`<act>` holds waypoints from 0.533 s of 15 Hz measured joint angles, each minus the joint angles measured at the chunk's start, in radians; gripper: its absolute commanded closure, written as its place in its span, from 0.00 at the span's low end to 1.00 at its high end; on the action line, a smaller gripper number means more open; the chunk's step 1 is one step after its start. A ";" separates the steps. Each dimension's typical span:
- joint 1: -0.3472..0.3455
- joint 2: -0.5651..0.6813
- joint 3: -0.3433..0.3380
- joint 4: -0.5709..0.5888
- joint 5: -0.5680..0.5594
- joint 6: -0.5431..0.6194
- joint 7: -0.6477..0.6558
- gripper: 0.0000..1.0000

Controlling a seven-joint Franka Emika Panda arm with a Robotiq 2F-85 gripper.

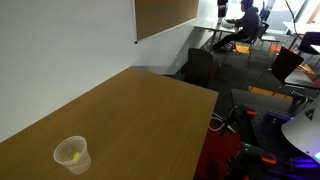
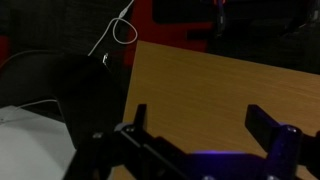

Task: Remove the marker from the measuring cup and put it on the table

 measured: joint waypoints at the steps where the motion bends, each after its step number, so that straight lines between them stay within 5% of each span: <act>1: 0.012 0.010 -0.001 0.005 0.005 0.014 -0.028 0.00; 8: 0.084 0.157 -0.006 0.093 0.058 0.093 -0.282 0.00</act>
